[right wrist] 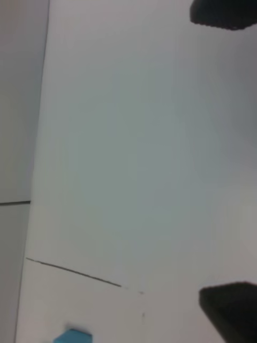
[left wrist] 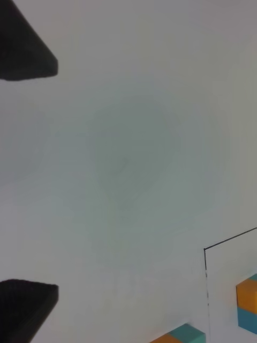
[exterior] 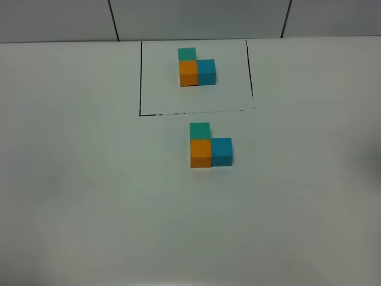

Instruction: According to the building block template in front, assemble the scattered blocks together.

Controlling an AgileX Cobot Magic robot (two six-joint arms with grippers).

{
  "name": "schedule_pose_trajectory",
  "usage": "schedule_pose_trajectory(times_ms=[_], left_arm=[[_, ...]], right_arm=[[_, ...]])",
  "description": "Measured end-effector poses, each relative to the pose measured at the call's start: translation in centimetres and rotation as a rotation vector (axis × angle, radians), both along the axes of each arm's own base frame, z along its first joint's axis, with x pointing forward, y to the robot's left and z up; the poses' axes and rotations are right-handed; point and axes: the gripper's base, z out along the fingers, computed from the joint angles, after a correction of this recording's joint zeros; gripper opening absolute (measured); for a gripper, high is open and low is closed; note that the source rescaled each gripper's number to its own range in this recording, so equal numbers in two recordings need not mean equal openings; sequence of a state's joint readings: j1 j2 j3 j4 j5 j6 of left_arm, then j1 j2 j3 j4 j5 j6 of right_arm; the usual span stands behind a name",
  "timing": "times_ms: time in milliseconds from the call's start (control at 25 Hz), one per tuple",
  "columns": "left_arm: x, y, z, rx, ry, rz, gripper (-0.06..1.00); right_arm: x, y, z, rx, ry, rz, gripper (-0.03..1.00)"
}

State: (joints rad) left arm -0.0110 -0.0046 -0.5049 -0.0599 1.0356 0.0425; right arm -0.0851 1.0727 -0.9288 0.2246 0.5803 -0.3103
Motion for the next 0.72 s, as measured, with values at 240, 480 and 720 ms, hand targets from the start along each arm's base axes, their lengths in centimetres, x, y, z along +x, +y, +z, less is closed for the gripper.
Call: schedule_pose_trajectory(times_ms=[240, 480, 720], left_arm=[[0.0, 0.0, 0.0, 0.0, 0.0, 0.0, 0.7], [0.0, 0.0, 0.0, 0.0, 0.0, 0.0, 0.7], [0.0, 0.0, 0.0, 0.0, 0.0, 0.0, 0.7]], right_arm=[[-5.5, 0.5, 0.3, -0.007, -0.01, 0.014, 0.92], [-10.1, 0.9, -0.5, 0.018, 0.007, -0.007, 0.92], [-14.5, 1.4, -1.9, 0.025, 0.014, 0.0, 0.92]])
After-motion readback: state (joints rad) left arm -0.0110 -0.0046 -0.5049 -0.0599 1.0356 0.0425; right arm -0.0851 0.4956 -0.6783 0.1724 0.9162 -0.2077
